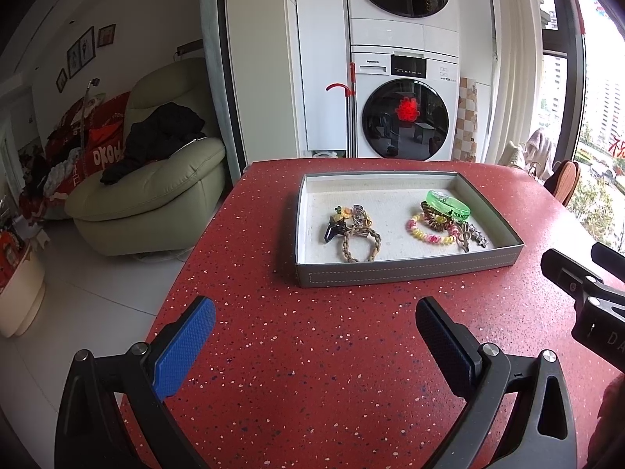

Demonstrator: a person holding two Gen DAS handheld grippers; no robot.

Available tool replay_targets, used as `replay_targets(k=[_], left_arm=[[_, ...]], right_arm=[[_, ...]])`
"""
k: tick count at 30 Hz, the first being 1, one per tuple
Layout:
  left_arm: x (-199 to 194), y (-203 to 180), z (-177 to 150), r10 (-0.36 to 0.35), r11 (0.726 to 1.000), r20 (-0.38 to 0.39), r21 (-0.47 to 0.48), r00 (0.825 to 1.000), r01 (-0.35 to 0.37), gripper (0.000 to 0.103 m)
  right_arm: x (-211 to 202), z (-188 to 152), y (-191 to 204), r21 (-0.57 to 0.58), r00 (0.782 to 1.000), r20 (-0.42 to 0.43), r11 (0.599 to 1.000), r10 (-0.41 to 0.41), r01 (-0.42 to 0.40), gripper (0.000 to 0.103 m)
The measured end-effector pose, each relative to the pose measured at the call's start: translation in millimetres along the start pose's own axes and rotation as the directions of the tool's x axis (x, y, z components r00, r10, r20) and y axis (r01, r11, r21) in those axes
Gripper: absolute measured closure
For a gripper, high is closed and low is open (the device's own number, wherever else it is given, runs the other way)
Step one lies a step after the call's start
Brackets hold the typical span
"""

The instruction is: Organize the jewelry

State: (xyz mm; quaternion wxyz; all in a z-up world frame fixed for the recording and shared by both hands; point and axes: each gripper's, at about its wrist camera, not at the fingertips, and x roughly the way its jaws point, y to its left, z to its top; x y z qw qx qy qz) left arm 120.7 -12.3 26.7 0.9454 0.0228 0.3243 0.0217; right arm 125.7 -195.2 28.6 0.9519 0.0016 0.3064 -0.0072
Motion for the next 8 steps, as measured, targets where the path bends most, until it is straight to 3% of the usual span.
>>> replay_targets(k=[8], left_arm=[[0.3, -0.8, 0.9, -0.003, 1.000, -0.002, 0.001, 1.000, 0.003, 0.000]], right_arm=[[-0.1, 0.2, 0.8, 0.001, 1.000, 0.000, 1.000, 0.001, -0.001, 0.013]])
